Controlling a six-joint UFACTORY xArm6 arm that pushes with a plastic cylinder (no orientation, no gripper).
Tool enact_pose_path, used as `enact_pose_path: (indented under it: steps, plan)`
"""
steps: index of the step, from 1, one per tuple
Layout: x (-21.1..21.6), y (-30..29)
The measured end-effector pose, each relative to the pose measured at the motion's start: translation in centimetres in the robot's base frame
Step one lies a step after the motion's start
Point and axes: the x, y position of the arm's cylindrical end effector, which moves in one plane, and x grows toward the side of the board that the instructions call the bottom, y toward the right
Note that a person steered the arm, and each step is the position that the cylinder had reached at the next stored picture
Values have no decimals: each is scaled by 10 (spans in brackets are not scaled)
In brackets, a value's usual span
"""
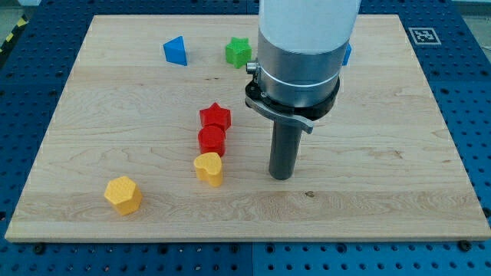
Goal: Nudge the yellow heart left a bit
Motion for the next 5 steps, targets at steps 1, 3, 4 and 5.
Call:
enact_pose_path:
  steps: [1,3,4,5]
  plan:
    - [0,-16]
    - [0,-47]
    - [0,-65]
    - [0,-84]
